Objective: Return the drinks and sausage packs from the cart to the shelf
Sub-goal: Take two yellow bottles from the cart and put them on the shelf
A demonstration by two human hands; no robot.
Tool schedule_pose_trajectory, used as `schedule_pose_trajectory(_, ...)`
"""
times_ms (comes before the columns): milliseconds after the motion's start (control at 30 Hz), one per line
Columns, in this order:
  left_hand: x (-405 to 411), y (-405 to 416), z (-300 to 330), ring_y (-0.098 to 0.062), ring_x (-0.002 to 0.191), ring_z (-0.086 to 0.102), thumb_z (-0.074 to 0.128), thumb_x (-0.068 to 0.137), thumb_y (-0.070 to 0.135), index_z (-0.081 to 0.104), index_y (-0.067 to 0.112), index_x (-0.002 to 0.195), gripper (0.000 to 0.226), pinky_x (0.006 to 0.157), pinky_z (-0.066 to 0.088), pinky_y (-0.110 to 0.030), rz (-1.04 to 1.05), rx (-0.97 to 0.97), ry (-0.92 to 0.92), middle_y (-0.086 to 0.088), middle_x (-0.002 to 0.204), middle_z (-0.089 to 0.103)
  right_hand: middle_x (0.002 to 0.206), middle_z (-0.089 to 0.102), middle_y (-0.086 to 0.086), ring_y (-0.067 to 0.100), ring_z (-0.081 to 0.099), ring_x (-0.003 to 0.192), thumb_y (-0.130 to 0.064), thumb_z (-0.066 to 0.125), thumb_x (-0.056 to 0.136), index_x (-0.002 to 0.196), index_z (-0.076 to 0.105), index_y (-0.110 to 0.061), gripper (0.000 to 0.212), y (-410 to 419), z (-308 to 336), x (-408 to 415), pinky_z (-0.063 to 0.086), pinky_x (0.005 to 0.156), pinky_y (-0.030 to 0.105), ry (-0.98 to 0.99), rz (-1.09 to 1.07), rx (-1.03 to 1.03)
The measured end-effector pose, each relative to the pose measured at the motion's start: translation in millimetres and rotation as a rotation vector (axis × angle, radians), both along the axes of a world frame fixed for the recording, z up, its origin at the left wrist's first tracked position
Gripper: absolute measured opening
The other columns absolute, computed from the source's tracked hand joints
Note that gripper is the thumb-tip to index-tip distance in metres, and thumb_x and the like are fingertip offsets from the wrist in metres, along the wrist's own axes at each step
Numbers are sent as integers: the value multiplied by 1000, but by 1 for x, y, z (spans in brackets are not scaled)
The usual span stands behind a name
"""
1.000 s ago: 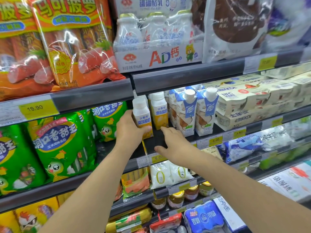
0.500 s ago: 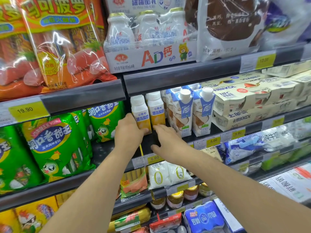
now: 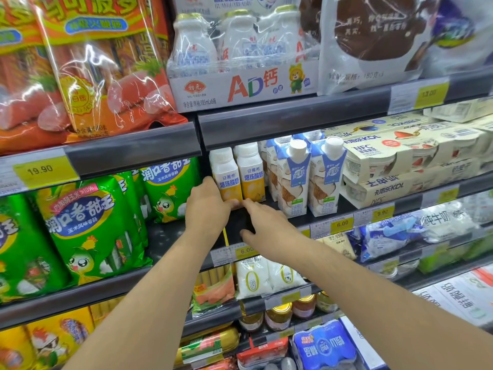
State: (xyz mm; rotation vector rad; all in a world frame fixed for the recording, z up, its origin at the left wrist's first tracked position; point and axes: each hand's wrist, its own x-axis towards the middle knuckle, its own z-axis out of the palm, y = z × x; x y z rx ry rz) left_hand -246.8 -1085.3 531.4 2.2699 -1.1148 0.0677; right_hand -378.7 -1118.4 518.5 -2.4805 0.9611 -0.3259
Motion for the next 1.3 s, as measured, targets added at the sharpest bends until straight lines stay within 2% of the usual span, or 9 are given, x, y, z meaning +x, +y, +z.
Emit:
schedule_pose_trajectory(300,0,2,2,-29,107,62,80,78,39,53,11,114,53,80,49,-38,-12,19,21,-10,116,66,139,49,3,24,44,131,-30,56,94,138,39,-16,50,1,0,-1,38,106,43,17,4,-18)
schedule_pose_trajectory(400,0,11,4,-29,109,61,81,76,39,53,11,117,56,88,53,-43,-50,12,52,-9,116,66,145,46,5,25,42,134,-31,56,93,141,38,-15,53,0,1,-1,37,108,44,23,12,-13)
schedule_pose_trajectory(533,3,35,4,-25,106,66,78,81,38,53,13,129,59,93,54,-44,-104,8,122,-9,118,68,127,56,3,26,51,121,-33,57,93,130,48,-17,42,1,0,2,42,102,46,6,20,-19)
schedule_pose_trajectory(633,6,62,10,-18,109,63,71,88,38,52,12,137,58,97,51,-34,-131,68,122,-5,125,65,131,57,2,26,51,123,-34,56,93,134,49,-18,45,5,0,6,43,102,46,-1,27,-56)
schedule_pose_trajectory(800,12,113,16,-17,111,61,66,91,43,54,15,136,54,102,49,-37,-87,149,193,0,128,62,129,59,2,26,53,120,-34,57,92,134,50,-21,44,16,4,7,44,101,46,-2,34,-80)
schedule_pose_trajectory(967,22,185,18,-17,114,60,61,94,42,54,13,136,51,100,48,-33,-69,173,168,-1,129,63,140,52,7,29,47,129,-35,56,95,143,44,-17,52,60,17,15,40,106,47,-3,89,-130)
schedule_pose_trajectory(1067,36,246,15,-18,115,59,59,96,42,54,14,137,50,102,47,-36,-22,192,182,-1,131,62,141,53,8,28,48,130,-33,56,94,142,46,-15,52,110,19,32,40,106,46,-24,161,-162)
schedule_pose_trajectory(1233,70,384,-6,-29,120,58,58,97,40,55,8,134,49,98,47,-36,101,374,119,-11,133,61,134,56,11,33,50,125,-36,60,91,136,52,-16,50,230,3,82,43,102,44,77,302,-231)
schedule_pose_trajectory(1300,83,448,-18,-32,121,56,58,96,41,55,5,132,51,98,47,-38,167,459,111,-16,136,58,125,60,14,35,54,118,-37,61,90,126,57,-13,44,281,-8,104,48,94,44,130,375,-267)
